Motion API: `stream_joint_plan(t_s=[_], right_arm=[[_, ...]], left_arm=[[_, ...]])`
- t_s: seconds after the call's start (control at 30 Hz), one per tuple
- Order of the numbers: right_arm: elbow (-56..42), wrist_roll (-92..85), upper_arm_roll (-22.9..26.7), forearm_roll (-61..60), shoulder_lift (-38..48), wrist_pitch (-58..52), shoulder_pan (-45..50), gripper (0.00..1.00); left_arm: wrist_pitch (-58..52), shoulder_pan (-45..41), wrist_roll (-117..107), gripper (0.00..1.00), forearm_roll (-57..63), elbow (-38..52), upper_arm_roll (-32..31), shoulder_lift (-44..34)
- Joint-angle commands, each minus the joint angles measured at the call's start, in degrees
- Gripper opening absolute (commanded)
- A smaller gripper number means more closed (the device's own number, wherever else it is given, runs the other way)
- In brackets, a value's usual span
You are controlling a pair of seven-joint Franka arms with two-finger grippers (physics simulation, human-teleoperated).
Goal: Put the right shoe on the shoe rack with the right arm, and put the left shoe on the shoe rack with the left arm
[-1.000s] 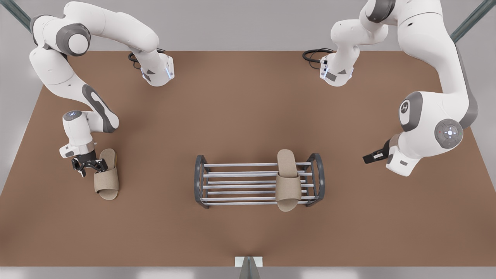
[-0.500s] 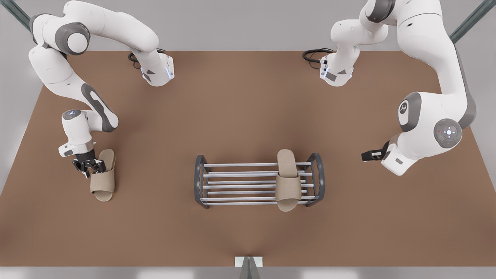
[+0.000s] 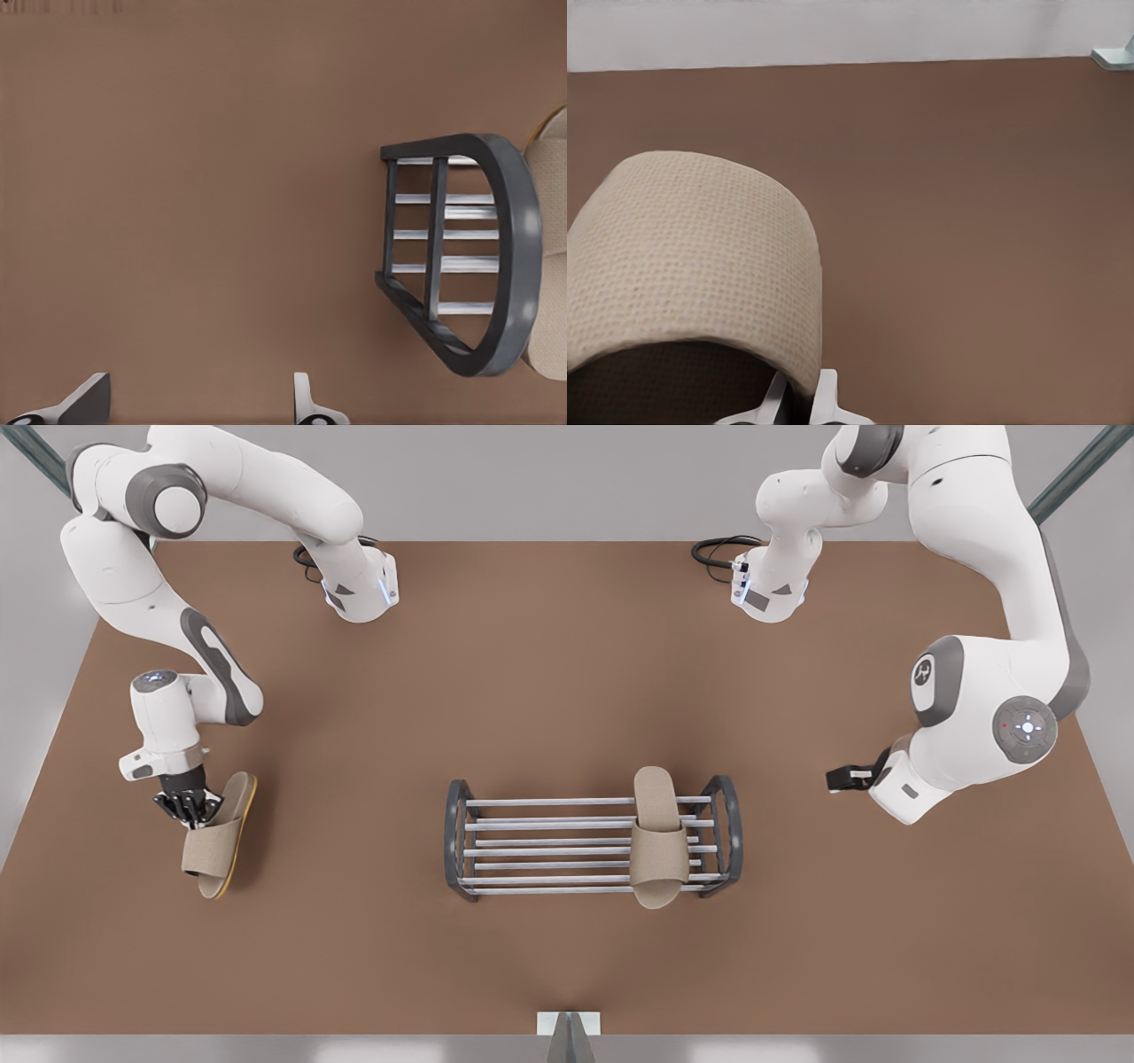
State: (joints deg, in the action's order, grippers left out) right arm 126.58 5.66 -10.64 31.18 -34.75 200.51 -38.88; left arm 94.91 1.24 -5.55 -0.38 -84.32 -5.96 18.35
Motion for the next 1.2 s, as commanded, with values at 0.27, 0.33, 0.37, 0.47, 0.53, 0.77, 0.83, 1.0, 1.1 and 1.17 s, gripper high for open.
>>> stream_joint_plan(t_s=[0.27,0.33,0.37,0.47,0.53,0.77,0.83,1.0,1.1,1.17], right_arm=[[-7.1,5.3,-12.1,-0.4,8.2,-27.6,-6.2,0.21],[-12.8,5.2,-21.9,-0.7,8.1,-40.0,-13.1,0.21],[-15.9,5.2,-27.0,-0.8,8.0,-46.3,-16.8,0.21],[-20.2,5.2,-37.1,-1.5,8.1,-57.4,-23.3,0.21],[-24.7,5.2,-39.5,-2.6,8.0,-63.9,-22.9,0.21],[-36.1,16.7,-43.1,-3.6,8.2,-79.1,-10.3,0.21],[-39.0,22.6,-43.0,-3.5,8.3,-83.4,-4.5,0.21],[-44.9,30.9,-42.6,-3.4,8.3,-91.0,6.2,0.21],[-47.1,36.5,-42.4,-3.4,8.0,-92.3,11.9,0.21],[-53.0,38.3,-37.8,-3.6,7.6,-97.0,20.4,0.21]], left_arm=[[-0.3,1.1,4.0,1.00,-0.6,1.8,-0.2,1.0],[-0.9,1.5,4.8,1.00,-0.4,2.0,-0.1,1.3],[-1.0,0.9,4.0,1.00,-0.2,2.0,-0.3,1.6],[-1.0,0.5,4.1,1.00,-0.5,2.0,-0.5,1.5],[-1.0,0.5,4.1,1.00,-0.6,1.8,-0.5,1.5],[-7.0,-0.4,4.1,1.00,0.3,2.3,-0.6,0.7],[-7.2,-0.3,4.7,1.00,1.1,2.3,-0.5,0.4],[-7.3,0.2,4.7,1.00,1.3,2.2,-0.5,0.4],[-7.8,-0.1,4.6,1.00,1.6,2.5,-0.5,0.5],[-7.6,-1.4,4.0,1.00,1.7,3.9,-0.7,1.2]])
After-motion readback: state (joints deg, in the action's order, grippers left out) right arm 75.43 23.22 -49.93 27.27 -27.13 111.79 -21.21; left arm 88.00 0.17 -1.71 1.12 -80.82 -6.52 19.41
